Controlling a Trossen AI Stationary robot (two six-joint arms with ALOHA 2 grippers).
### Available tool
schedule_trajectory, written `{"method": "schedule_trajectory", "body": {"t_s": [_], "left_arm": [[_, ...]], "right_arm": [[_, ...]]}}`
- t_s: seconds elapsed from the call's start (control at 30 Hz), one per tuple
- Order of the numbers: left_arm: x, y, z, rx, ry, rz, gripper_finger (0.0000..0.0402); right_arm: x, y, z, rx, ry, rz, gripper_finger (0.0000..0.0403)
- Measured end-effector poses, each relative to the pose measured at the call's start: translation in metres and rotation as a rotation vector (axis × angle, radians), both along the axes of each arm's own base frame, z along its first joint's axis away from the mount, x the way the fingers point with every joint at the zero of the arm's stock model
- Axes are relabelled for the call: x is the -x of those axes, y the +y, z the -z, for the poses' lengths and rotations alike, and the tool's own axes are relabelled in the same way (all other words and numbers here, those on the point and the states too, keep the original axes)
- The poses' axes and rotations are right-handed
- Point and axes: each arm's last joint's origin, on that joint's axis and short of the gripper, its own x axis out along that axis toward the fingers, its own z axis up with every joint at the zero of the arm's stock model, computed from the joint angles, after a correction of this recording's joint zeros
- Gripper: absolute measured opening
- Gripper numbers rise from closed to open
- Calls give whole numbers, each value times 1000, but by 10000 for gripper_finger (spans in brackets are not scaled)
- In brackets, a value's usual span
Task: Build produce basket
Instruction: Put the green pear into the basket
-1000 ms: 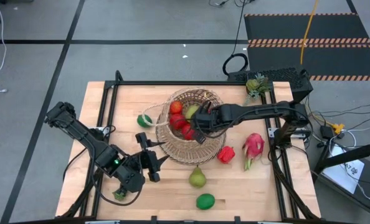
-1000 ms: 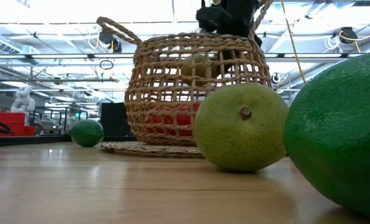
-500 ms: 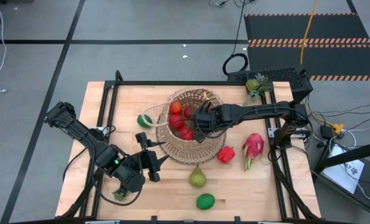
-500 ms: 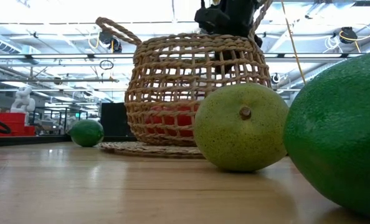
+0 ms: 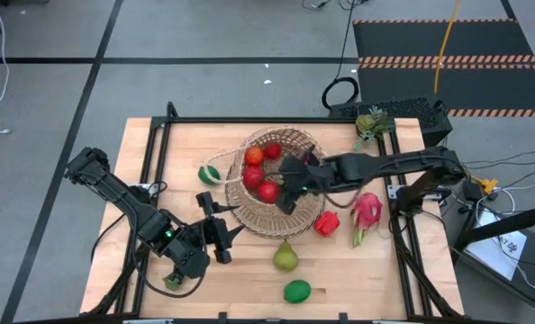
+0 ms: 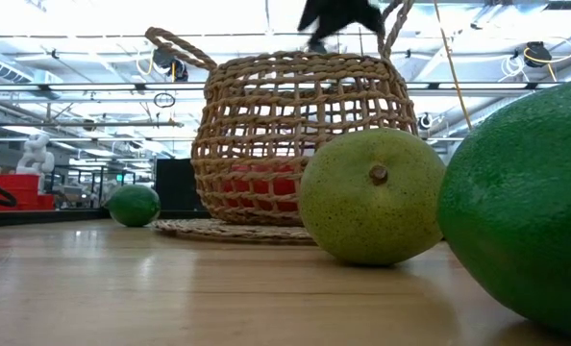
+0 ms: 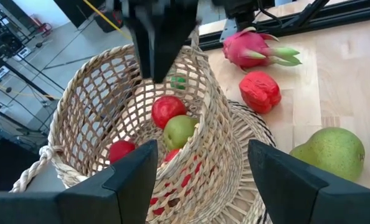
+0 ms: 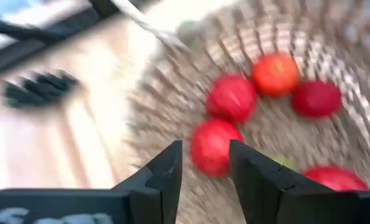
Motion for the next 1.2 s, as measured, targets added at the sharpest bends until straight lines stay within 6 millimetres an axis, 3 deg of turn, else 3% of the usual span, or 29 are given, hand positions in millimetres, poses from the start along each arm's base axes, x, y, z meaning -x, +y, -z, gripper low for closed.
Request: {"method": "schedule_trajectory", "body": {"t_s": [0.37, 0.53, 0.63, 0.83, 1.07, 1.2], "left_arm": [[-2, -2, -2, 33, -24, 15, 250], [-12, -3, -1, 109, -21, 68, 250], [-17, -4, 0, 171, -7, 128, 250], [-26, -6, 7, 198, 18, 176, 250], [-30, -12, 9, 222, 35, 246, 250], [-31, -18, 13, 191, 49, 285, 250]], "right_arm": [[46, 58, -63, 228, -306, -166, 128], [75, 87, -77, 306, -360, -217, 128], [90, 106, -76, 320, -374, -261, 128], [112, 146, -44, 293, -343, -385, 128], [128, 178, 22, 255, -350, -484, 128], [133, 181, 65, 221, -396, -492, 128]]}}
